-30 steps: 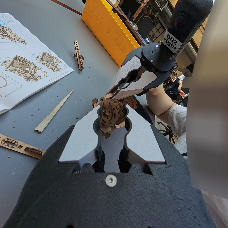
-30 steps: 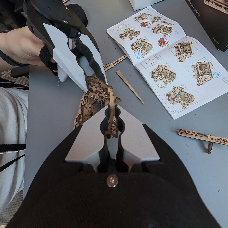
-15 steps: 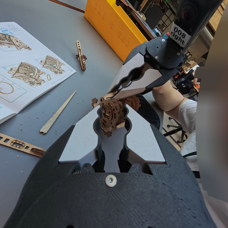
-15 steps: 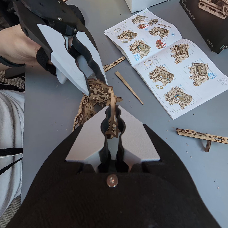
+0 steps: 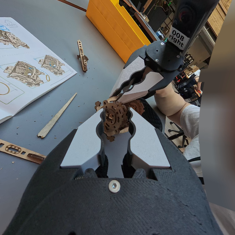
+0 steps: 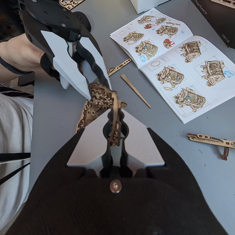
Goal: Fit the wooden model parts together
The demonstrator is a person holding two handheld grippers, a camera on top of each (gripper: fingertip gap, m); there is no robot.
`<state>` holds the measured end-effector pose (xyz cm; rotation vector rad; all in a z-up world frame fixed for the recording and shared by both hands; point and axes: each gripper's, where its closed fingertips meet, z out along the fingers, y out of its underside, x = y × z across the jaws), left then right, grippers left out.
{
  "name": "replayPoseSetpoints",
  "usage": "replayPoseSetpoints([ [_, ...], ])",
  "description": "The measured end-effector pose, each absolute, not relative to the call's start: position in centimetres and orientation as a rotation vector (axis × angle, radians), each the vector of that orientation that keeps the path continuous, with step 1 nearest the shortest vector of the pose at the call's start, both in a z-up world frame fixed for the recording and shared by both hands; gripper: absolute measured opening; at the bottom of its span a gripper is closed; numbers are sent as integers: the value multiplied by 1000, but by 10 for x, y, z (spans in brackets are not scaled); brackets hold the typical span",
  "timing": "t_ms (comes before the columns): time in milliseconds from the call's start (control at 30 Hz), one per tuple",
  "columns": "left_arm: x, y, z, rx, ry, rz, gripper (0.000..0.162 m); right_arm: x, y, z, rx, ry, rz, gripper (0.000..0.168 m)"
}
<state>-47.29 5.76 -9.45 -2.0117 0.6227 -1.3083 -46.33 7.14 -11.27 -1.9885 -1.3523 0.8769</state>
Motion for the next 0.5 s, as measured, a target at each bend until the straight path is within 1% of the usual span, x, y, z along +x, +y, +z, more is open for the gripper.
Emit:
replayPoseSetpoints([
  [200,-473,58,-94,-2008,624,-1304,32,-463,71,-113,-1981,-1370,859,7],
  [267,-473,58,-94,-2009,631,-1295,32,-463,70,-113,-1972,-1381,852,9],
  [367,-472,57,-94,-2008,644,-1284,32,-462,69,-113,-1945,-1440,816,19],
  [500,-472,57,-94,-2008,651,-1272,32,-460,72,-105,-1907,-1448,813,19],
])
